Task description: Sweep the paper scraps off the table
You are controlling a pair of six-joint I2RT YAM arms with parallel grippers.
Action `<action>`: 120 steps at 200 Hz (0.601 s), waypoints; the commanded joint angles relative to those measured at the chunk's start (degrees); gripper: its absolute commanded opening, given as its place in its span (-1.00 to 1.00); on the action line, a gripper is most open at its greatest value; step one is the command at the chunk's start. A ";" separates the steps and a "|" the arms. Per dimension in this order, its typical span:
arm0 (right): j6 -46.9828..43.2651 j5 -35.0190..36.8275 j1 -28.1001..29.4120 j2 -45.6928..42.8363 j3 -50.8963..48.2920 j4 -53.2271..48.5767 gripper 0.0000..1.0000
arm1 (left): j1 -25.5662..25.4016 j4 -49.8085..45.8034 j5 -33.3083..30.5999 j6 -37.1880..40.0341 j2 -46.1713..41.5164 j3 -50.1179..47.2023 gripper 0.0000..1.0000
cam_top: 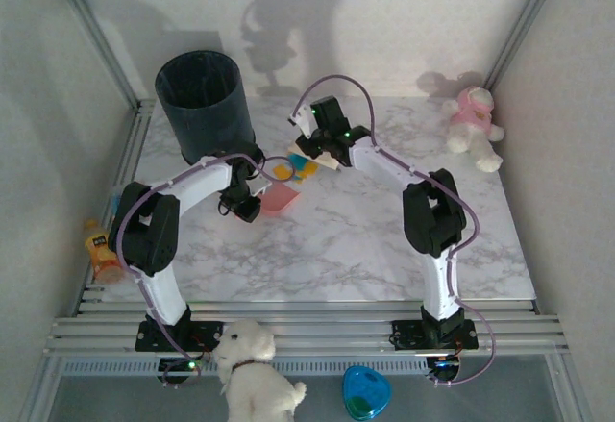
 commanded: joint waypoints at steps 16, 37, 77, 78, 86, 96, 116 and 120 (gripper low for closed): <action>3.10 -0.72 1.41 -5.28 -3.55 -0.02 -1.00 | -0.66 -3.00 -0.92 2.12 0.71 0.62 -1.00; 4.00 0.03 1.79 -6.91 -4.09 0.27 -1.00 | -0.76 -3.08 -0.76 2.35 0.67 0.46 -1.00; 8.31 6.05 2.03 -6.96 -2.03 -0.01 -1.00 | -1.50 -3.71 0.51 3.31 0.72 0.22 -1.00; 8.50 6.15 2.00 -6.96 -1.89 -0.12 -1.00 | -1.51 -3.70 0.51 3.30 0.74 0.23 -1.00; 9.48 7.21 2.00 -6.86 -1.25 -0.39 -1.00 | -1.51 -4.00 1.02 3.42 0.71 0.24 -1.00; 10.49 8.17 2.04 -6.92 -0.89 -0.49 -1.00 | -1.63 -4.23 1.18 3.55 0.51 0.07 -1.00; 13.22 10.73 2.02 -7.60 -0.78 -0.14 -1.00 | -1.86 -4.72 1.13 3.66 -0.19 -0.54 -1.00; 13.87 11.49 2.05 -7.61 -0.75 0.02 -1.00 | -1.87 -4.83 1.01 3.57 -0.35 -0.59 -1.00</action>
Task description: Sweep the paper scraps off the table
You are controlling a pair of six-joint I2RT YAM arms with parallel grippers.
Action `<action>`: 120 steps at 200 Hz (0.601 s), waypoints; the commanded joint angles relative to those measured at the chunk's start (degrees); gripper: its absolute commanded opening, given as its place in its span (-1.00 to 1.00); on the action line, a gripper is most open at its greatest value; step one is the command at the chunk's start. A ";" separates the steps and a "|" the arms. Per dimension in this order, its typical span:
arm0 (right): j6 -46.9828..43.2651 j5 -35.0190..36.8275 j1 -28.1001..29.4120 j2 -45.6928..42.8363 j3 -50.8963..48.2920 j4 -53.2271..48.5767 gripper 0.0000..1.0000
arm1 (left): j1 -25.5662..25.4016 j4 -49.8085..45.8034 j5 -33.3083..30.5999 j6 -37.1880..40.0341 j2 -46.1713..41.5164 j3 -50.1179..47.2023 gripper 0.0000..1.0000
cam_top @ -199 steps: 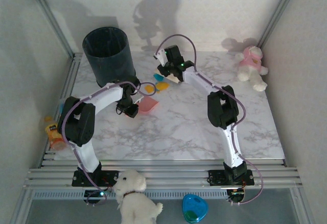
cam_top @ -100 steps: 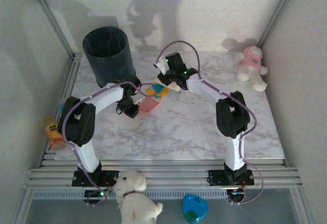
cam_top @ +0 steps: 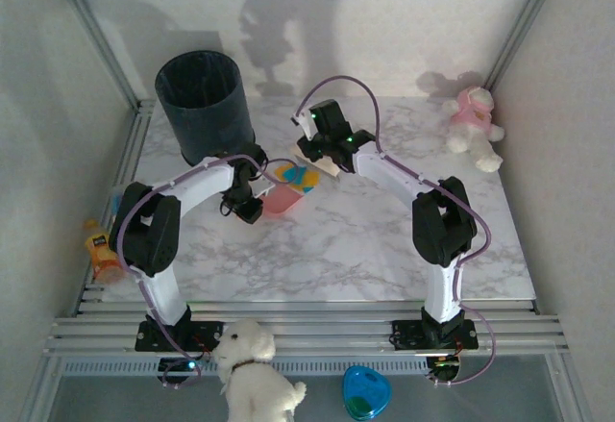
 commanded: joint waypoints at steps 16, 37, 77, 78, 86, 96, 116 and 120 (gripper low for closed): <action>7.62 8.84 0.31 -2.69 2.55 1.24 -1.00 | -0.84 -5.70 0.82 1.22 -0.38 -0.44 -1.00; 10.38 12.22 0.35 -2.56 2.29 1.59 -1.00 | -0.84 -6.52 1.07 1.04 -0.47 0.15 -1.00; 14.03 17.33 0.48 -0.91 2.49 1.58 -1.00 | -0.81 -8.62 2.51 -0.09 1.16 2.23 -1.00; 14.08 17.31 0.52 -0.86 2.51 1.59 -1.00 | -0.78 -8.71 2.54 -0.18 1.23 2.27 -1.00; 14.57 17.14 0.55 -0.34 2.84 1.27 -1.00 | -0.75 -9.20 2.60 -0.62 1.44 2.65 -1.00; 14.97 16.37 0.57 0.27 3.42 0.70 -1.00 | -0.75 -9.55 2.57 -0.89 1.64 2.99 -1.00; 15.43 13.60 0.64 1.55 4.28 -0.21 -1.00 | -0.75 -10.02 2.56 -1.10 1.62 3.01 -1.00; 15.53 12.97 0.64 1.79 4.52 -0.39 -1.00 | -0.75 -9.96 2.51 -1.11 1.64 2.94 -1.00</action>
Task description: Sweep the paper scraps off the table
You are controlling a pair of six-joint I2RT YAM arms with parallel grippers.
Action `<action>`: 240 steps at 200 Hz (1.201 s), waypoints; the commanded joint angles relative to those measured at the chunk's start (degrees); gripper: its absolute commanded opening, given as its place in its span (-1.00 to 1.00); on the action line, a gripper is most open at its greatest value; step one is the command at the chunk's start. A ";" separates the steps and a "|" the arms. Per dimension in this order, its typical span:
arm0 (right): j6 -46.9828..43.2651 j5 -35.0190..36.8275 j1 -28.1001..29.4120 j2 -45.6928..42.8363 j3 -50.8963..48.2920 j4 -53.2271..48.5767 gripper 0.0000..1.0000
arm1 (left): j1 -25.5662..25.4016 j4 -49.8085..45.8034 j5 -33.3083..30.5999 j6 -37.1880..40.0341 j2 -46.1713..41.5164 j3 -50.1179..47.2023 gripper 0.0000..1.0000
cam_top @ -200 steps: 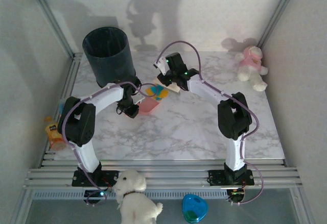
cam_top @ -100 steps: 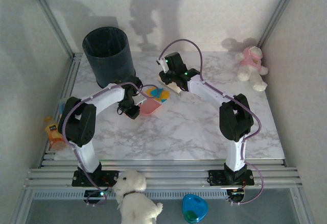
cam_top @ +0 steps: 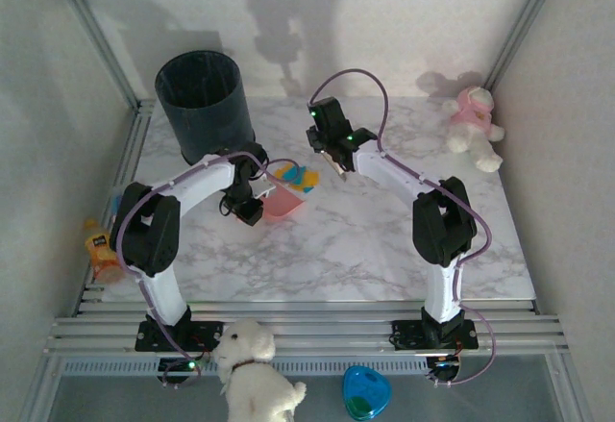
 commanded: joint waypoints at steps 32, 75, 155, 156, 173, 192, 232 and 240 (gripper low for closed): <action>1.92 -6.09 0.99 3.21 4.39 -1.25 -1.00 | -0.37 -4.83 0.80 -0.82 2.34 0.93 -1.00; 0.48 -11.81 1.67 4.95 6.39 -4.08 -1.00 | -0.29 -4.90 -0.23 -1.06 3.98 1.74 -1.00; -2.83 -19.77 2.97 3.36 5.58 -6.67 -1.00 | -0.22 -5.03 -0.02 -0.80 5.86 3.09 -1.00; -2.88 -19.83 2.97 3.37 5.54 -6.67 -1.00 | -0.26 -5.04 0.03 -0.77 5.86 3.09 -1.00; -2.77 -21.24 3.06 2.81 5.00 -6.77 -1.00 | -0.29 -5.01 -0.09 -0.77 5.86 3.09 -1.00; -2.33 -23.02 3.22 2.16 4.36 -6.85 -1.00 | -0.29 -5.02 -0.07 -0.83 5.77 3.26 -1.00; -1.61 -25.46 3.37 0.41 3.08 -6.85 -1.00 | -0.38 -5.04 -0.16 -0.81 5.68 3.44 -1.00; -1.44 -25.51 3.43 0.13 2.91 -6.76 -1.00 | -0.34 -5.05 -0.17 -0.84 5.63 3.44 -1.00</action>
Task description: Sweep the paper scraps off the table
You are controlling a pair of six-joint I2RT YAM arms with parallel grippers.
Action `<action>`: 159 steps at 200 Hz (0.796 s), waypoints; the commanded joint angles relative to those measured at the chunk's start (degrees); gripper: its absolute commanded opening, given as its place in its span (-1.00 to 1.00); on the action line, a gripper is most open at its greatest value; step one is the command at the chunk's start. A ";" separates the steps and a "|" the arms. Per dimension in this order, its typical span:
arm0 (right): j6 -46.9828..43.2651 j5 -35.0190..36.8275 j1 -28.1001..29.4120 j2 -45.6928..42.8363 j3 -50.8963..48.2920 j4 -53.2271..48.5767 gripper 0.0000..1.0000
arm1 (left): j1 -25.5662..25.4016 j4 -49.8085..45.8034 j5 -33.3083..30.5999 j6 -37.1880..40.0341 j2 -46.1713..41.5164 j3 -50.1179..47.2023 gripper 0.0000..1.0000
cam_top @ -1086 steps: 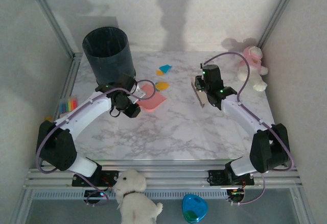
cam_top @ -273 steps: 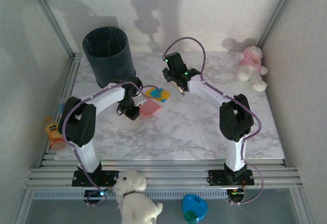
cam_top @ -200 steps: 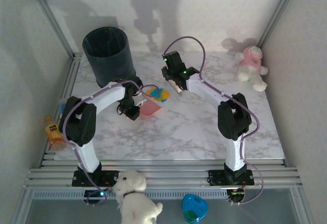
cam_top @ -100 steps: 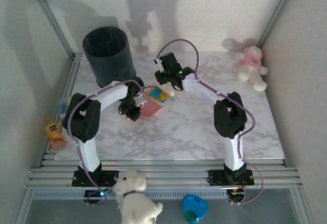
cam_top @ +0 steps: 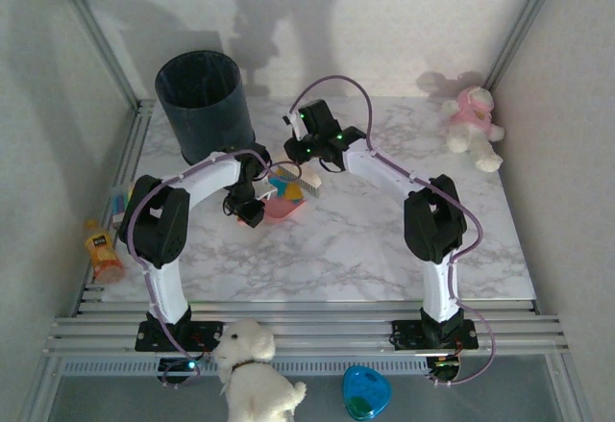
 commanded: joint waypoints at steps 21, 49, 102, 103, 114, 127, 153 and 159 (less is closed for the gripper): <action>0.98 -3.14 1.23 -3.45 -1.16 -2.03 -1.00 | -0.35 -3.09 -0.35 -0.20 1.27 0.99 -1.00; 1.76 -1.09 1.32 -4.77 -1.33 -1.78 -1.00 | -0.33 -3.04 -0.53 -0.24 1.10 0.77 -1.00; 2.64 6.56 1.30 -6.89 -1.33 -0.61 -1.00 | -0.44 -2.86 -0.71 -0.31 0.44 0.26 -1.00; 2.69 6.66 1.34 -6.94 -1.33 -0.61 -1.00 | -0.45 -2.86 -0.71 -0.31 0.41 0.25 -1.00; 2.92 7.31 1.21 -7.07 -1.33 -0.25 -1.00 | -0.46 -2.67 -0.68 -0.29 0.09 -0.02 -1.00; 2.92 7.68 1.20 -6.83 -0.99 -0.16 -1.00 | -0.46 -2.60 -0.50 -0.10 -0.14 -0.09 -1.00; 3.44 8.72 0.86 -5.98 0.08 -0.52 -1.00 | -0.82 -2.50 -0.10 0.19 0.19 -0.02 -1.00; 3.53 8.56 0.69 -5.72 0.37 -0.52 -1.00 | -0.95 -2.51 0.04 0.30 0.30 -0.02 -1.00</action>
